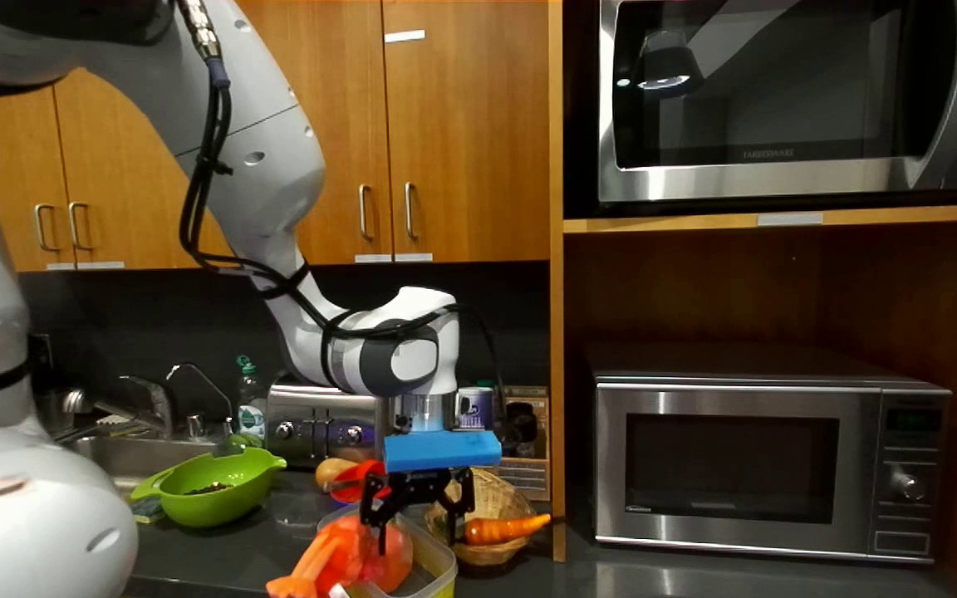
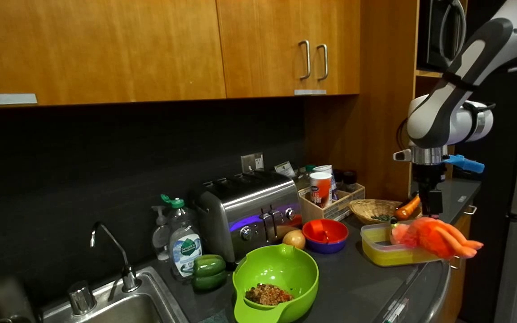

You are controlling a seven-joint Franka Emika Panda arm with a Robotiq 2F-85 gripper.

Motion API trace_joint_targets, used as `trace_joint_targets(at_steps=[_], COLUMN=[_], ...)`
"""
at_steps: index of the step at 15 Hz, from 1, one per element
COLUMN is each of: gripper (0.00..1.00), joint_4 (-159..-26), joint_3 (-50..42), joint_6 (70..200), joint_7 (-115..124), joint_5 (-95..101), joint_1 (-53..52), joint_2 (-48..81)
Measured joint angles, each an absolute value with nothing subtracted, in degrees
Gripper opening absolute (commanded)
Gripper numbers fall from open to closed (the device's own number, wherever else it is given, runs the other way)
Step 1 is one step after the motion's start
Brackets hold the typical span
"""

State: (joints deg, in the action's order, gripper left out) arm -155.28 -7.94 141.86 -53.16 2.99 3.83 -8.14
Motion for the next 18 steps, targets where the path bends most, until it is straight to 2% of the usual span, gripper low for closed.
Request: trace_joint_targets(at_steps=[7,18], gripper=[1.0,1.0], joint_4=[-158.8,-156.3], joint_3=[-9.1,-12.8], joint_6=[142.3,133.7], joint_7=[-50.7,-53.8], joint_5=[4.0,-4.8], joint_1=[4.3,3.3], joint_2=[-16.2,-12.1])
